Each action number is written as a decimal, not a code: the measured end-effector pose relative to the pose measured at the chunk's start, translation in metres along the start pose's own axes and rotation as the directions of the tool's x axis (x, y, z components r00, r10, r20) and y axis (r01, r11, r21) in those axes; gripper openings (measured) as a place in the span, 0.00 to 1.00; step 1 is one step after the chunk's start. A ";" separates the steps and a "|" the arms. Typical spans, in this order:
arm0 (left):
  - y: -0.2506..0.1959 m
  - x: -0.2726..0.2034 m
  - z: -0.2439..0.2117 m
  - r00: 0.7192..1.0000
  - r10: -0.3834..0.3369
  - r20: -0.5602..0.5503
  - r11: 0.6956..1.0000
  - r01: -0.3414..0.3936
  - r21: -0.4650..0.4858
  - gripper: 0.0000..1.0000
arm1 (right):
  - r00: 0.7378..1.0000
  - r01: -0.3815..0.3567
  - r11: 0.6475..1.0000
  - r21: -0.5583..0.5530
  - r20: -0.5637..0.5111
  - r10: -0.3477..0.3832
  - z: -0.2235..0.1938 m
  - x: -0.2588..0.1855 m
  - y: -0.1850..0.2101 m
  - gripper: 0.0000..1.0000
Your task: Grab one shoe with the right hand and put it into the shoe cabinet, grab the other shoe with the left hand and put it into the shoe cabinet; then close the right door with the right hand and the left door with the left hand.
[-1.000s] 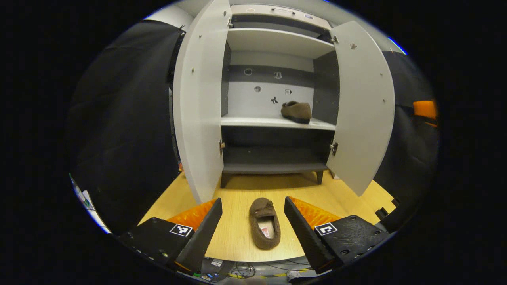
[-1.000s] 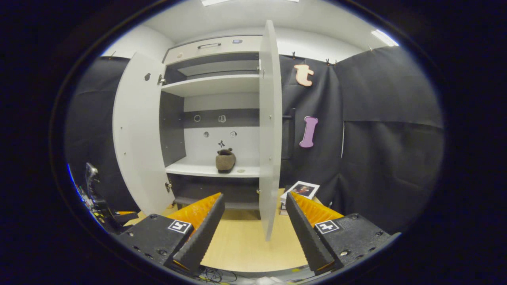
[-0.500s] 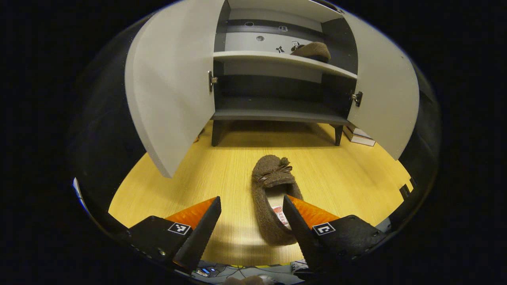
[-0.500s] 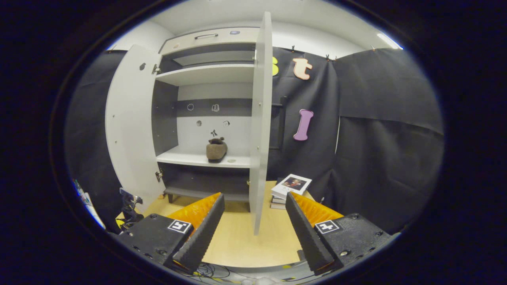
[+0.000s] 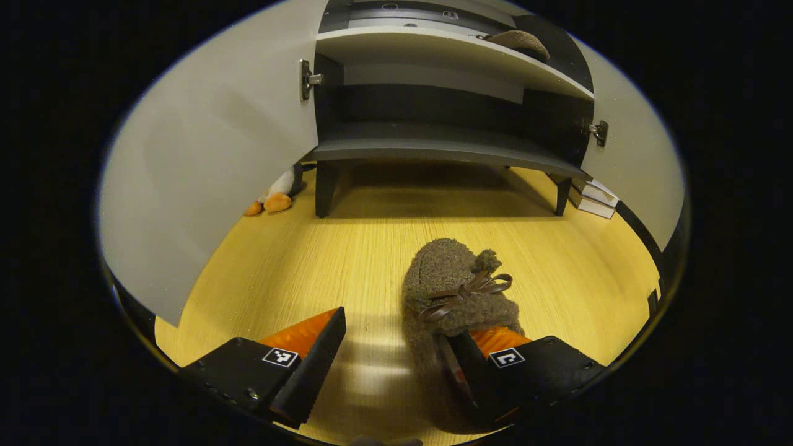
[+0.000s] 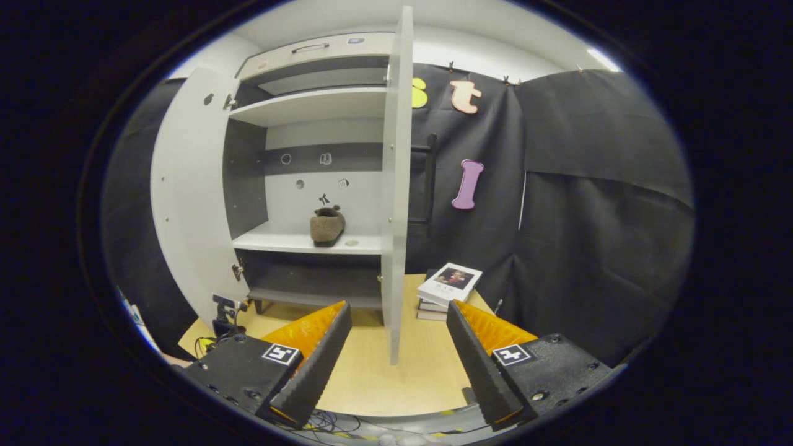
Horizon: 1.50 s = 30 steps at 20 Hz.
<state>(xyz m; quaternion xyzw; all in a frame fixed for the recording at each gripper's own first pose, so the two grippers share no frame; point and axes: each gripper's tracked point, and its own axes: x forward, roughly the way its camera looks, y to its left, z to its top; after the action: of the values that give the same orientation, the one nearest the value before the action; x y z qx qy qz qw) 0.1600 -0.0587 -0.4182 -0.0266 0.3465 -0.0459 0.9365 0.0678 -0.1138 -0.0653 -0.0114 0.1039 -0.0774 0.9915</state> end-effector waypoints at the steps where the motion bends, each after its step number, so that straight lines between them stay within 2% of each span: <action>1: -0.002 0.002 0.001 1.000 -0.003 -0.002 1.000 0.003 0.000 0.96 | 1.000 0.002 1.000 -0.001 -0.003 -0.002 -0.001 0.000 -0.001 0.99; 3: -0.003 0.010 0.001 1.000 -0.011 -0.010 1.000 0.010 -0.003 0.95 | 1.000 0.006 1.000 0.000 -0.004 -0.006 -0.002 -0.001 -0.001 0.99; 5: -0.017 0.018 0.002 0.997 -0.070 -0.023 0.997 0.070 -0.024 0.78 | 1.000 0.011 1.000 0.004 -0.005 -0.011 -0.003 -0.003 -0.002 0.99; 7: -0.014 0.021 0.006 0.999 -0.041 -0.035 0.999 0.041 -0.004 0.37 | 1.000 0.018 1.000 0.008 -0.004 -0.018 -0.003 -0.003 -0.006 1.00; 9: -0.006 0.028 0.010 1.000 0.009 -0.029 0.999 -0.008 0.038 0.09 | 1.000 0.022 1.000 0.012 -0.003 -0.022 -0.004 -0.005 -0.008 0.99; 10: -0.006 0.030 0.008 0.999 0.009 -0.048 0.999 -0.006 0.053 0.03 | 1.000 0.022 1.000 0.014 0.001 -0.022 -0.003 -0.006 -0.008 0.99; 15: 0.004 0.007 0.022 0.999 0.036 -0.030 0.998 -0.034 0.055 0.00 | 1.000 0.003 1.000 0.014 0.024 -0.003 0.003 -0.011 0.000 0.99; 20: 0.008 -0.040 0.064 0.997 0.056 0.044 0.997 -0.058 0.051 0.00 | 0.998 -0.030 0.999 0.016 0.047 0.029 0.008 -0.015 0.015 1.00; 25: 0.006 -0.101 0.129 0.986 0.072 0.149 0.994 -0.084 0.076 0.00 | 0.997 -0.059 0.998 0.026 0.055 0.057 0.006 -0.017 0.028 1.00; 30: 0.002 -0.143 0.216 0.963 0.073 0.259 0.993 -0.095 0.073 0.00 | 0.994 -0.090 0.995 0.048 0.071 0.087 0.011 -0.012 0.035 1.00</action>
<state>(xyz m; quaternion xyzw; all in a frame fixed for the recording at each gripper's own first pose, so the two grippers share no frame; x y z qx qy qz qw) 0.1926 -0.0375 -0.1621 0.0222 0.2212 -0.0169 0.9748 0.0642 -0.0770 -0.0533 0.0158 0.0680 -0.0356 0.9969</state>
